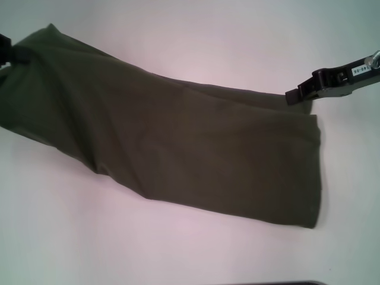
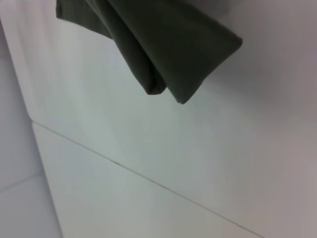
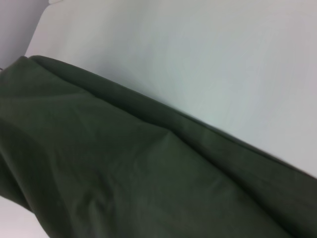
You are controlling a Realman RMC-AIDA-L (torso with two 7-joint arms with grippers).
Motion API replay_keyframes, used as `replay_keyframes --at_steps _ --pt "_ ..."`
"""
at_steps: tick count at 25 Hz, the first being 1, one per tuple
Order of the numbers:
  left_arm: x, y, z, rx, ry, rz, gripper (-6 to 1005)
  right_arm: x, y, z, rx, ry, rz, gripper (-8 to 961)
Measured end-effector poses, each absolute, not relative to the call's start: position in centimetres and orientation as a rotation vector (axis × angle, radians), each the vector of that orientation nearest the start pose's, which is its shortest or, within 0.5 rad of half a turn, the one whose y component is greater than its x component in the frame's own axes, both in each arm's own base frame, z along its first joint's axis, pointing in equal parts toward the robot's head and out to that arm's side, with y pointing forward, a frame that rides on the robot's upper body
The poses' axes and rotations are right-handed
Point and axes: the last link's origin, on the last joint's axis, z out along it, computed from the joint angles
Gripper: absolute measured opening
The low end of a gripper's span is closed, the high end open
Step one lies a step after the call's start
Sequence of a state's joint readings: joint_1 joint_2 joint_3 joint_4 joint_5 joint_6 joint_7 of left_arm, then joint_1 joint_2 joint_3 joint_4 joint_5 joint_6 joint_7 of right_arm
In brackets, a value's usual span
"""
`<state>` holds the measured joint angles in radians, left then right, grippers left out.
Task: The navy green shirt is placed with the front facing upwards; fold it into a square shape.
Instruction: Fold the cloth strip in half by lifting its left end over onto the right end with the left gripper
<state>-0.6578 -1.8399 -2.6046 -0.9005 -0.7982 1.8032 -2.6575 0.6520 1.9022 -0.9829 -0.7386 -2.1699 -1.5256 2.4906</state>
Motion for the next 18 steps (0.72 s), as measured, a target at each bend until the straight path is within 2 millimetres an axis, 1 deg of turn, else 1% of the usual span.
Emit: replay_keyframes --at_steps 4,6,10,13,18 --pt "-26.9 36.3 14.4 -2.144 -1.940 -0.381 36 25.7 37.1 4.1 -2.445 1.736 0.154 -1" --pt "-27.4 36.4 14.7 -2.099 -1.946 -0.348 36 25.6 37.2 4.1 -2.442 1.731 0.156 -1" --pt "-27.3 36.5 14.8 -2.092 -1.949 -0.349 36 25.6 37.3 4.2 -2.441 1.728 0.158 -1" --pt "-26.3 36.3 14.7 -2.162 -1.946 -0.402 36 25.6 37.3 4.2 -2.439 1.728 0.159 0" --pt "-23.3 35.7 14.3 -2.346 -1.929 -0.552 37 25.6 37.4 4.3 -2.436 1.728 0.154 0"
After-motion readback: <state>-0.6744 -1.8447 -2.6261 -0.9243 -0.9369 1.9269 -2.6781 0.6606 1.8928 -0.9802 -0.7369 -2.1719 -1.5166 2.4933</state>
